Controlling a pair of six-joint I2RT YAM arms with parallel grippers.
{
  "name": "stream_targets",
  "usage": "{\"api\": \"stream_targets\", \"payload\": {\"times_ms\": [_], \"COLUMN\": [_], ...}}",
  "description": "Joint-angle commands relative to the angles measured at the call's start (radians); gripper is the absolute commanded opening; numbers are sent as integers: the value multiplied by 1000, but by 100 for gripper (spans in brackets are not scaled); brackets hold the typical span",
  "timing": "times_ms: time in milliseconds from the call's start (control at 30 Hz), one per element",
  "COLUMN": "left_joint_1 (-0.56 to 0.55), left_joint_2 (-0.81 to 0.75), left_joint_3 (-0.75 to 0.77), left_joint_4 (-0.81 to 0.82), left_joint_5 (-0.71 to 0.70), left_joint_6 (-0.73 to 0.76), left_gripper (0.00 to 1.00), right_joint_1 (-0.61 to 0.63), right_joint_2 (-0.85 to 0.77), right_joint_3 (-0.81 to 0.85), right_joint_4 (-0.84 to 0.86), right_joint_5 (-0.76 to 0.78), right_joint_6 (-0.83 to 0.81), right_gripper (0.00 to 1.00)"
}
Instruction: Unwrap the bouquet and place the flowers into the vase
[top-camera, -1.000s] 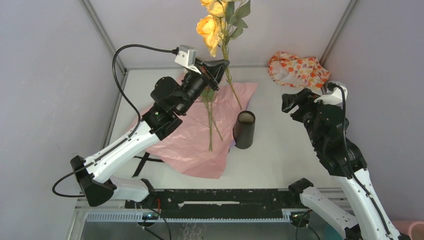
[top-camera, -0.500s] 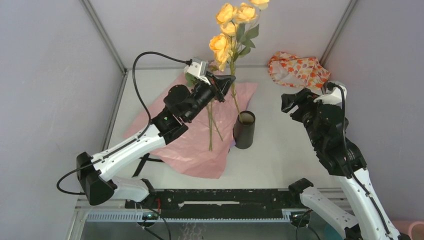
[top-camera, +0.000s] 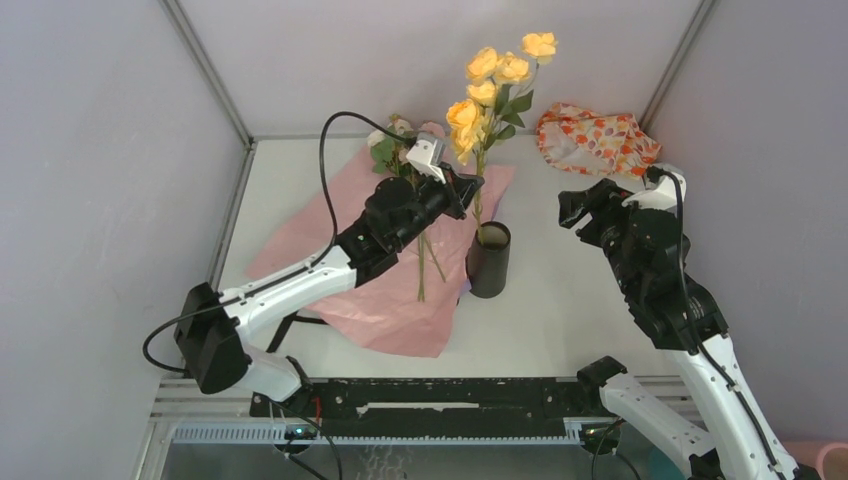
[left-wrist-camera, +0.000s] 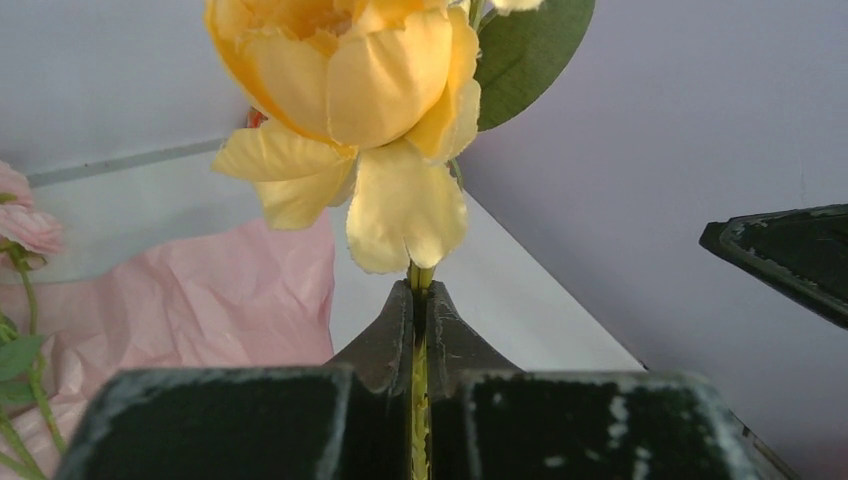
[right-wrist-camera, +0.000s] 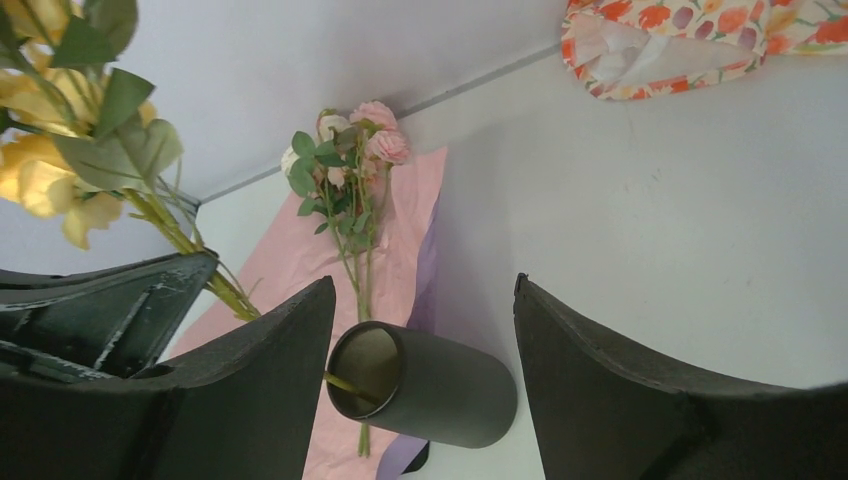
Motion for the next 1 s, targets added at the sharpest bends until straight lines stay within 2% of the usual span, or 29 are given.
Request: {"api": "stream_targets", "payload": {"times_ms": [0, 267, 400, 600, 700, 967], "left_joint_1": [-5, -5, -7, -17, -24, -24], "left_joint_2": [22, 67, 80, 64, 31, -91], "left_joint_3": [-9, -43, -62, -100, -119, -177], "left_joint_4": [61, 57, 56, 38, 17, -21], "left_joint_5": [18, 27, 33, 32, 19, -45], "left_joint_6": [-47, -85, -94, -102, -104, -103], "left_gripper": [6, 19, 28, 50, 57, 58], "right_joint_1": [-7, -8, -6, -7, -7, -6], "right_joint_2": [-5, -5, -6, -3, 1, -3], "right_joint_3": [-6, -25, -36, -44, -47, -47], "right_joint_4": [46, 58, 64, 70, 72, 97], "right_joint_5": [-4, -9, -12, -21, -28, -57], "right_joint_6": [8, 9, 9, 13, 15, 7], "right_gripper": [74, 75, 74, 75, 74, 74]}}
